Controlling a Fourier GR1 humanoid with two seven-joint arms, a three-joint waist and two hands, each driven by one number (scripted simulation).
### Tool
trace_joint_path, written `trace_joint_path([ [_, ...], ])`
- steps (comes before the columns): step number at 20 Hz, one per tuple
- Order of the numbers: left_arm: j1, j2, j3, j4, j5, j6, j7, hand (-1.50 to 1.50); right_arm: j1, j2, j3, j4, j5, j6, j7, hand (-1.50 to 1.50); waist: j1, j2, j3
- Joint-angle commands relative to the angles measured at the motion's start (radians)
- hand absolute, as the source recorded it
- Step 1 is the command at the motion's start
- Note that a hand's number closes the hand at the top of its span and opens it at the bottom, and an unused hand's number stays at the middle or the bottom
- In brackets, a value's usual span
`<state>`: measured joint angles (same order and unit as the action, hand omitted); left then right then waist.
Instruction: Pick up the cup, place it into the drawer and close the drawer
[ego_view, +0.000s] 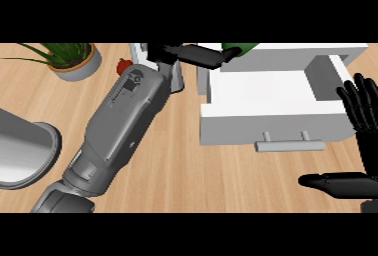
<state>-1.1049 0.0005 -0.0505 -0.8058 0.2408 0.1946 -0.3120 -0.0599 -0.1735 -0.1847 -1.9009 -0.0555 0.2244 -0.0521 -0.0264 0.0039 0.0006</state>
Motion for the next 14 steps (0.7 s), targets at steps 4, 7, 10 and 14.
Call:
trace_joint_path([
  [4, -0.123, -0.001, -0.068, 0.194, 0.117, 0.065, -0.005, 1.50, -0.005, -0.002, -0.006, 0.036, 0.009, 0.005, -0.024, -1.50, -0.008, 0.003, 0.000],
  [7, -0.121, -0.001, -0.124, 0.261, 0.157, 0.085, -0.050, 1.50, -0.030, -0.013, -0.011, 0.050, 0.004, 0.012, -0.025, -1.50, -0.012, 0.005, 0.000],
  [10, -0.149, -0.001, -0.221, 0.295, 0.211, 0.136, -0.053, 1.50, -0.010, 0.003, 0.005, 0.032, 0.006, 0.011, -0.023, -1.50, -0.027, 0.006, 0.000],
  [14, -0.163, -0.001, -0.329, 0.309, 0.317, 0.195, -0.057, 1.50, -0.031, -0.006, 0.022, 0.020, 0.011, 0.026, -0.026, -1.50, -0.053, 0.010, 0.001],
])
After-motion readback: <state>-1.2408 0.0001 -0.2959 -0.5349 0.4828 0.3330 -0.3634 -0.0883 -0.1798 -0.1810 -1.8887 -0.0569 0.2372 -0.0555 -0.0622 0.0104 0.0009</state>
